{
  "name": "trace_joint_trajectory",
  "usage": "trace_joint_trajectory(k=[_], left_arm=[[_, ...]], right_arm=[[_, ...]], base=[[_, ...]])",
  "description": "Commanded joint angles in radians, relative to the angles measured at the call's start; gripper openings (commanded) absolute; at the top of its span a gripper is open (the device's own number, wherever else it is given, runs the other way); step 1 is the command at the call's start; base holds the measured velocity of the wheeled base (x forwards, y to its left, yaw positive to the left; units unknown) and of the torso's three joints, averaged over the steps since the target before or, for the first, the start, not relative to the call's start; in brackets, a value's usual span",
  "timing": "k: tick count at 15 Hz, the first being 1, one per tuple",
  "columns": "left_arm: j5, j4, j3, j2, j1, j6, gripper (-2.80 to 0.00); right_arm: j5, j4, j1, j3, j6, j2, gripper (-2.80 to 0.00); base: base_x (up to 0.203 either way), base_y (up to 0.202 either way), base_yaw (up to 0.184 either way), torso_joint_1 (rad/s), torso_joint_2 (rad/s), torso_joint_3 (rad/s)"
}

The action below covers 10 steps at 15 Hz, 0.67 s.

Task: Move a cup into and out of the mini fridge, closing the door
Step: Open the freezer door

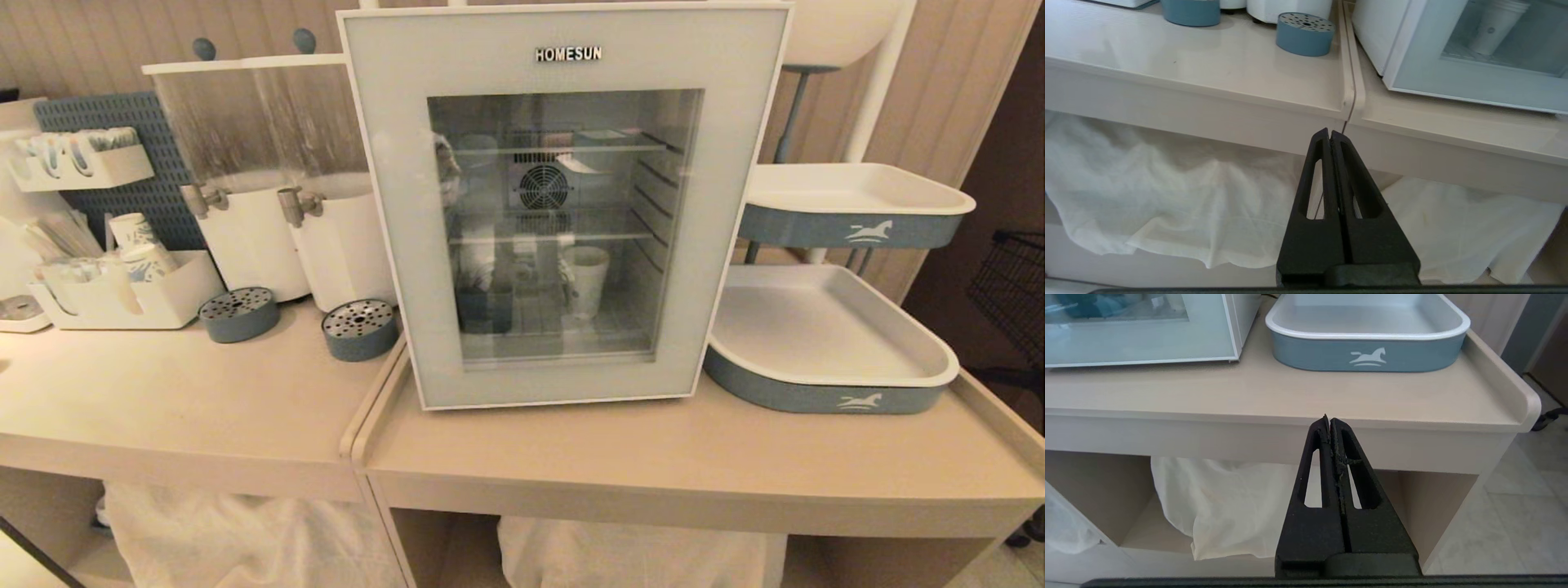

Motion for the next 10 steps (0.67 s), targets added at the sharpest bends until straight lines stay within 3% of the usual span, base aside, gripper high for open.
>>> trace_joint_trajectory(k=[1, 3, 5, 7, 10], left_arm=[[0.001, -0.001, 0.000, 0.000, 0.000, 0.006, -2.80], [0.005, -0.004, -0.001, 0.001, 0.000, 0.037, -2.80], [0.036, -0.020, -0.047, 0.001, 0.000, 0.139, -2.80], [0.086, 0.049, -0.252, 0.014, 0.000, 0.155, -2.80], [0.120, 0.270, -0.709, 0.121, -0.009, 0.162, -2.80]], right_arm=[[0.001, 0.000, 0.000, 0.000, 0.002, 0.000, -2.80], [-0.004, 0.000, 0.000, 0.000, 0.003, 0.000, -2.80], [-0.004, 0.000, 0.000, 0.000, 0.005, 0.000, -2.80], [-0.005, 0.000, -0.001, -0.001, 0.005, 0.000, -2.80], [-0.005, 0.000, 0.000, -0.001, 0.005, 0.002, -2.80]], base=[[0.000, 0.000, 0.000, 0.000, 0.00, 0.000], [0.000, 0.000, 0.000, 0.000, 0.00, 0.000], [0.000, 0.000, 0.000, 0.000, 0.00, 0.000], [0.000, 0.000, 0.000, 0.000, 0.00, 0.000], [0.000, 0.000, 0.000, 0.000, 0.00, 0.000]])
